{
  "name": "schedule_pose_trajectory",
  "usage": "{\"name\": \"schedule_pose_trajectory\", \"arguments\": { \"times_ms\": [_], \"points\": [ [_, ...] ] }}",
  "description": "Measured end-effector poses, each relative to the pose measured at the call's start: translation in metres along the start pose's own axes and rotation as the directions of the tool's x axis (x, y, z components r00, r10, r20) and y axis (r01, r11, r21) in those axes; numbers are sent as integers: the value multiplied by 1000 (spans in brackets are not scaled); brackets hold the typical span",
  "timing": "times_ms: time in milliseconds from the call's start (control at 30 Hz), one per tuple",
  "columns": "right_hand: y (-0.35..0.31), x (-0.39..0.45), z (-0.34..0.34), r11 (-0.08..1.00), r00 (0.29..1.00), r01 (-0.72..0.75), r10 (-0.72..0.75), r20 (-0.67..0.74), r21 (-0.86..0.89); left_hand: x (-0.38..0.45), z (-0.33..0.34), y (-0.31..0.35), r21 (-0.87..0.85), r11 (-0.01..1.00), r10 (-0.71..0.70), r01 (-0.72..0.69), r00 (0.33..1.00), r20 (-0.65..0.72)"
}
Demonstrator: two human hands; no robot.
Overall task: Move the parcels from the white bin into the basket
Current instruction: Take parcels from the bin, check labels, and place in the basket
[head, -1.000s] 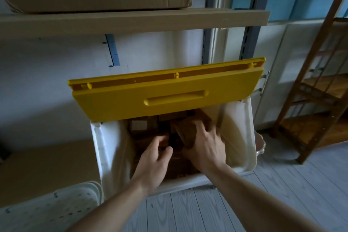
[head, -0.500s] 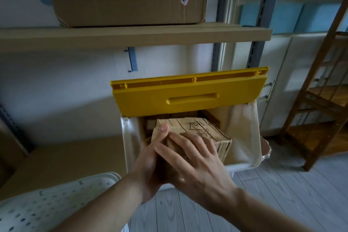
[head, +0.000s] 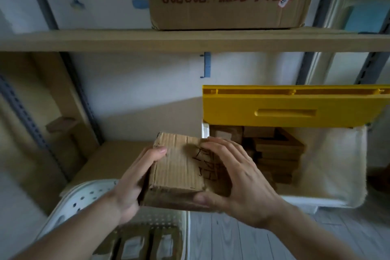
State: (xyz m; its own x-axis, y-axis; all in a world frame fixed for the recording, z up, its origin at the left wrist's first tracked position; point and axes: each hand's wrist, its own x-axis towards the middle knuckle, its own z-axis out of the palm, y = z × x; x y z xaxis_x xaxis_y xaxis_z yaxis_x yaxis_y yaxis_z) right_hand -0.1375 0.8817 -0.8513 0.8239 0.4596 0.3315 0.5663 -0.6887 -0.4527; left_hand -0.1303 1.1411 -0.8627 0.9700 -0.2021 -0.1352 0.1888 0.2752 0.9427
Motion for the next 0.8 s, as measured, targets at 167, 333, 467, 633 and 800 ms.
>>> {"name": "schedule_pose_trajectory", "arguments": {
  "times_ms": [167,333,467,633,800],
  "points": [
    [-1,38,23,870,985,-92,9,172,485,-14,-9,18,44,999,-17,20,997,-80],
    [-14,76,47,592,961,-265,230,155,761,-11,-33,29,10,1000,-22,24,983,-184],
    [-14,99,56,312,865,-493,279,417,812,-12,-53,31,-68,995,-83,69,968,-238],
    [-19,121,69,136,816,-574,172,552,807,-8,-74,27,-222,975,-58,-18,942,-331],
    [-24,145,93,-36,845,-464,284,454,885,-1,-88,26,-361,918,44,-163,948,-315]
  ]
}}
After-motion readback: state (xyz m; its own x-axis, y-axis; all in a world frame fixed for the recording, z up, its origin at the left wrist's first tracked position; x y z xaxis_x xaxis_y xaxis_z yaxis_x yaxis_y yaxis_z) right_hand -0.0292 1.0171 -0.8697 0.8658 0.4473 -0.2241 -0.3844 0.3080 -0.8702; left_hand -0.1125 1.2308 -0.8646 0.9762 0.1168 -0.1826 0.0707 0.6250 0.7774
